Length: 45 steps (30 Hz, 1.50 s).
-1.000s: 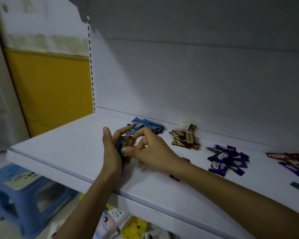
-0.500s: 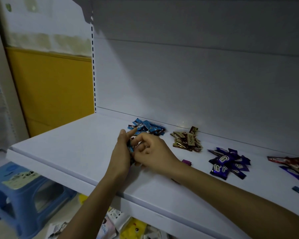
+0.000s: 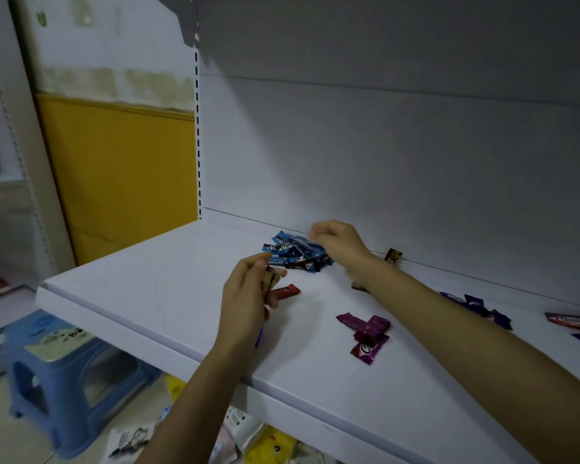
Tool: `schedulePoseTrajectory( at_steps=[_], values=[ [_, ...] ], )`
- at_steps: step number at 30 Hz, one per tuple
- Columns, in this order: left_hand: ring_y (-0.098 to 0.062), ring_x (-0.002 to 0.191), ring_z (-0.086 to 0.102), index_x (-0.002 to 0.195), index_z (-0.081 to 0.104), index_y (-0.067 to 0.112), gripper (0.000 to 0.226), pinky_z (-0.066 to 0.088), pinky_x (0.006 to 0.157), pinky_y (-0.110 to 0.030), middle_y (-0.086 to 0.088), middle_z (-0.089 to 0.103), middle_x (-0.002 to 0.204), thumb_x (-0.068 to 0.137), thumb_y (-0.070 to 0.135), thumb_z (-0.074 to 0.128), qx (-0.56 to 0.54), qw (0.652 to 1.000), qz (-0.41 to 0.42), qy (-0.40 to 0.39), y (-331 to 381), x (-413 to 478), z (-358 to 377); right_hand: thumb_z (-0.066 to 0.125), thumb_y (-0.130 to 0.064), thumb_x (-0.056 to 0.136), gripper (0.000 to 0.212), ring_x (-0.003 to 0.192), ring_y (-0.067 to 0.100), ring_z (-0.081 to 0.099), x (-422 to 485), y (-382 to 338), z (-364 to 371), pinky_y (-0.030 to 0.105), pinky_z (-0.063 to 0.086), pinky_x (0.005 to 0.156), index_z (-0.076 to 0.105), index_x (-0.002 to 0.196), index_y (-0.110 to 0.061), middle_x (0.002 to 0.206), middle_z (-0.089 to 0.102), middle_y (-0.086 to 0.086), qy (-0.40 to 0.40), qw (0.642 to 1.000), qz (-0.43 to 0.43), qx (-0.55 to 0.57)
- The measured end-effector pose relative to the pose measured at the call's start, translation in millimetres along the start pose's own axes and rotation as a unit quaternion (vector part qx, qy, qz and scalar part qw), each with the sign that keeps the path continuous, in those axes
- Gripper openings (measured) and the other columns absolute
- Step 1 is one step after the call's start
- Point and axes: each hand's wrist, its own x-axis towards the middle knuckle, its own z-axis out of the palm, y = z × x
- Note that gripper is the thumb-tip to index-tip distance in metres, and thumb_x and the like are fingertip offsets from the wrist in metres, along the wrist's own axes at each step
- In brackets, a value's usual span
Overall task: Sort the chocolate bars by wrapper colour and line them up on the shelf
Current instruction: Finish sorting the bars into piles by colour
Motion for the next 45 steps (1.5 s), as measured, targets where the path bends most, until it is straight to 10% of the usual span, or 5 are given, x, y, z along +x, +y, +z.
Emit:
schedulePoseTrajectory(
  at_steps=[6, 16, 24, 35, 45],
  values=[
    [-0.011, 0.058, 0.051, 0.110, 0.066, 0.024, 0.054, 0.038, 0.048, -0.024, 0.002, 0.064, 0.076, 0.100, 0.051, 0.020, -0.190, 0.980, -0.050, 0.017, 5.7, 5.3, -8.5, 0.068, -0.064, 0.070, 0.051, 0.052, 0.016, 0.063, -81.4, -8.8, 32.2, 0.023, 0.048, 0.047, 0.054, 0.091, -0.020, 0.070, 0.069, 0.001, -0.160, 0.982, -0.085, 0.047],
    [-0.014, 0.089, 0.056, 0.122, 0.058, 0.037, 0.032, 0.053, 0.058, -0.028, 0.002, 0.055, 0.113, 0.098, 0.042, 0.036, -0.144, 0.985, -0.087, -0.033, 3.6, 2.9, -6.8, 0.062, -0.001, 0.086, 0.022, 0.072, 0.013, 0.069, -99.7, 3.5, 49.7, 0.031, 0.059, 0.066, 0.060, 0.105, -0.011, 0.088, 0.065, 0.004, -0.198, 0.975, 0.001, 0.100],
    [-0.009, 0.105, 0.063, 0.144, 0.037, 0.016, 0.043, 0.054, 0.084, -0.023, 0.000, 0.059, 0.130, 0.102, 0.012, 0.041, 0.037, 0.998, 0.055, -0.012, -9.1, 4.3, -6.2, 0.058, 0.006, 0.087, 0.030, 0.075, 0.011, 0.068, -89.0, 0.4, 19.1, 0.026, 0.058, 0.068, 0.065, 0.103, -0.017, 0.091, 0.068, 0.004, -0.147, 0.983, -0.022, 0.104],
    [-0.010, 0.064, 0.064, 0.087, 0.071, 0.018, 0.011, 0.045, 0.048, -0.013, -0.002, 0.069, 0.087, 0.087, 0.011, 0.064, 0.119, 0.978, 0.114, -0.126, 4.0, -14.6, -0.3, 0.072, -0.013, 0.081, 0.017, 0.076, 0.002, 0.066, -103.0, 57.5, -116.9, 0.013, 0.047, 0.068, 0.070, 0.092, -0.025, 0.087, 0.071, -0.009, 0.045, 0.992, -0.055, -0.102],
    [0.000, 0.077, 0.059, 0.104, 0.051, 0.037, 0.021, 0.048, 0.060, -0.012, 0.012, 0.059, 0.096, 0.098, 0.017, 0.050, 0.183, 0.954, 0.114, -0.210, 1.5, -33.6, 95.6, 0.074, -0.022, 0.080, 0.007, 0.069, 0.011, 0.056, -114.5, 119.1, -188.7, 0.026, 0.041, 0.062, 0.072, 0.080, -0.015, 0.078, 0.063, -0.004, 0.163, 0.945, -0.052, -0.278]
  ],
)
